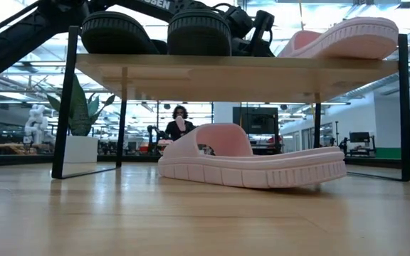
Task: Pick and place slides into the shelf
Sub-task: Put the right pink slipper on the shelf
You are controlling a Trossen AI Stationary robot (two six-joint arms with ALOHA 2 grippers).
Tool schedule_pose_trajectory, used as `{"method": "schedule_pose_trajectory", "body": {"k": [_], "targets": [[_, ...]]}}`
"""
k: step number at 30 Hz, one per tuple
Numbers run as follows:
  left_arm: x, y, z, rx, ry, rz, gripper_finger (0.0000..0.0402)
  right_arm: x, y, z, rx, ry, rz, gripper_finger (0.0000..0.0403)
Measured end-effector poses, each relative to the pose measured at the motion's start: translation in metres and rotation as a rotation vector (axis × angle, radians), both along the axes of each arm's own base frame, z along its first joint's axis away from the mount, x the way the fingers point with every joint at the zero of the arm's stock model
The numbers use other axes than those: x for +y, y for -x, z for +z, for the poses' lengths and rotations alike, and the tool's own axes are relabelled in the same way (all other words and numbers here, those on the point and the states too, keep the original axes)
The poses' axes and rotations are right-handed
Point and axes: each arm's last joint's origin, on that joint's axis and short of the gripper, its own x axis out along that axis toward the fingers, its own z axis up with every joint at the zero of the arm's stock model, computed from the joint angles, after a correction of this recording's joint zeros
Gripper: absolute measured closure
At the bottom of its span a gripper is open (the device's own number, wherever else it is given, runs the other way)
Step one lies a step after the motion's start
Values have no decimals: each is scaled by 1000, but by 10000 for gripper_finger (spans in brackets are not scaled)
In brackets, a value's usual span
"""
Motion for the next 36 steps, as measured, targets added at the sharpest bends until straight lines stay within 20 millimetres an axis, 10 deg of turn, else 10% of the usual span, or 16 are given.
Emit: {"method": "schedule_pose_trajectory", "body": {"k": [36], "targets": [[6, 2, -1, -17, -88, 5, 157, 2, -3, -1, 8, 8, -7, 264]]}}
